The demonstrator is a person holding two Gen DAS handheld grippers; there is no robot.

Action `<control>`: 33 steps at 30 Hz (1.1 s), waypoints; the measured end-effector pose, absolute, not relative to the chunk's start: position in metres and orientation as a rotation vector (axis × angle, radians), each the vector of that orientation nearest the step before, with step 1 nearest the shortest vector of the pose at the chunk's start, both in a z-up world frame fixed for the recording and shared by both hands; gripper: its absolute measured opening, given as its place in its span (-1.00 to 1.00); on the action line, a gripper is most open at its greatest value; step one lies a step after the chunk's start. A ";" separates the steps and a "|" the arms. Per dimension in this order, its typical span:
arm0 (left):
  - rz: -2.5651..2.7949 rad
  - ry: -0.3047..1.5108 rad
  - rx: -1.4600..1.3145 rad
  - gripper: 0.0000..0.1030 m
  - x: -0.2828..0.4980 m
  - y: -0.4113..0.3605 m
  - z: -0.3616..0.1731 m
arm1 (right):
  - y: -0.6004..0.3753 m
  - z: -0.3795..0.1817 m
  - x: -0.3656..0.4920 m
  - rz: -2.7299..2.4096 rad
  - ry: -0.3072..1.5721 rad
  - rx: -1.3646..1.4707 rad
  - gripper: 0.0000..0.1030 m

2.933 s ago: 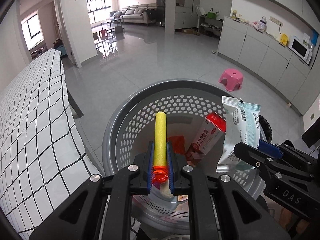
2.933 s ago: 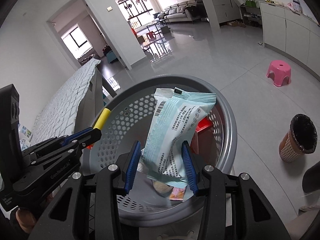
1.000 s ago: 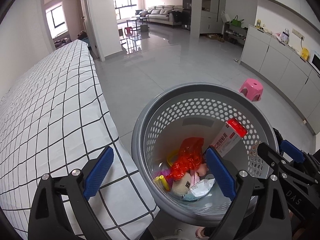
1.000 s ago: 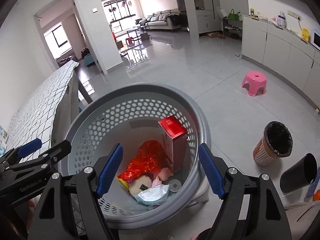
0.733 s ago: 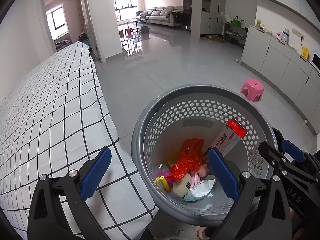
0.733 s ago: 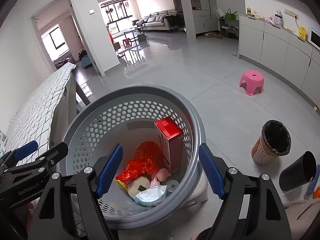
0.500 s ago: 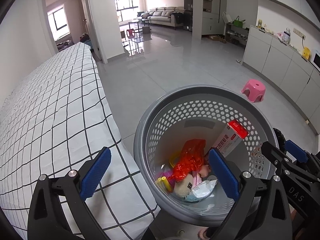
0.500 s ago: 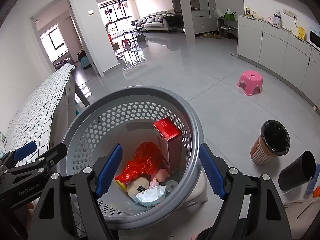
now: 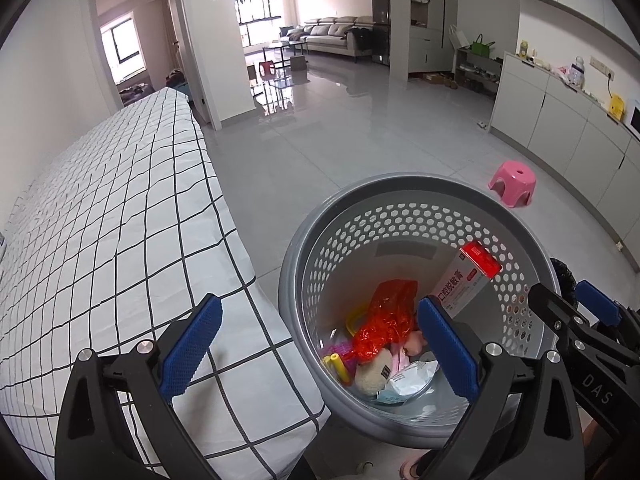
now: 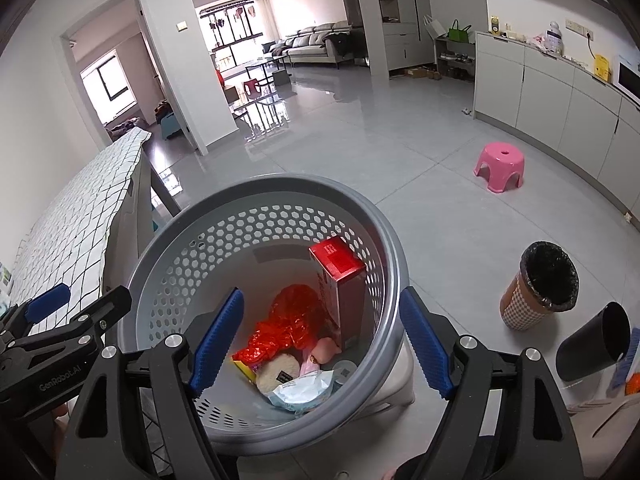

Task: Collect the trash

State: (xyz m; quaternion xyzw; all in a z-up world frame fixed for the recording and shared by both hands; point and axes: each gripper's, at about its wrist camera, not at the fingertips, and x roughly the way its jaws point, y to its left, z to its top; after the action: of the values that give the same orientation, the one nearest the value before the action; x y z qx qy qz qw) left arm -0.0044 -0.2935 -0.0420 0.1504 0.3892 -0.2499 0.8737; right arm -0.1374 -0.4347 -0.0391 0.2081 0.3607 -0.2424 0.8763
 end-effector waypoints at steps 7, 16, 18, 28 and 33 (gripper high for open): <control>-0.520 0.810 0.302 0.87 -0.004 -0.290 -0.041 | -0.433 -0.036 -0.139 -0.506 0.746 0.430 0.50; -0.514 0.815 0.302 0.87 -0.003 -0.288 -0.042 | -0.430 -0.037 -0.138 -0.504 0.744 0.424 0.50; -0.515 0.818 0.298 0.87 -0.002 -0.287 -0.043 | -0.430 -0.036 -0.138 -0.503 0.744 0.423 0.50; -0.509 0.827 0.293 0.87 -0.002 -0.283 -0.045 | -0.426 -0.036 -0.136 -0.496 0.748 0.413 0.50; -0.507 0.822 0.301 0.87 -0.003 -0.284 -0.044 | -0.425 -0.035 -0.135 -0.493 0.747 0.409 0.50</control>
State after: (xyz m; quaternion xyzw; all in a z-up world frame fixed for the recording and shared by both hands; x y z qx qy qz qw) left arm -0.0034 -0.2840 -0.0441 0.1444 0.3938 -0.2426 0.8747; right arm -0.1346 -0.4253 -0.0354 0.1963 0.3588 -0.2365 0.8813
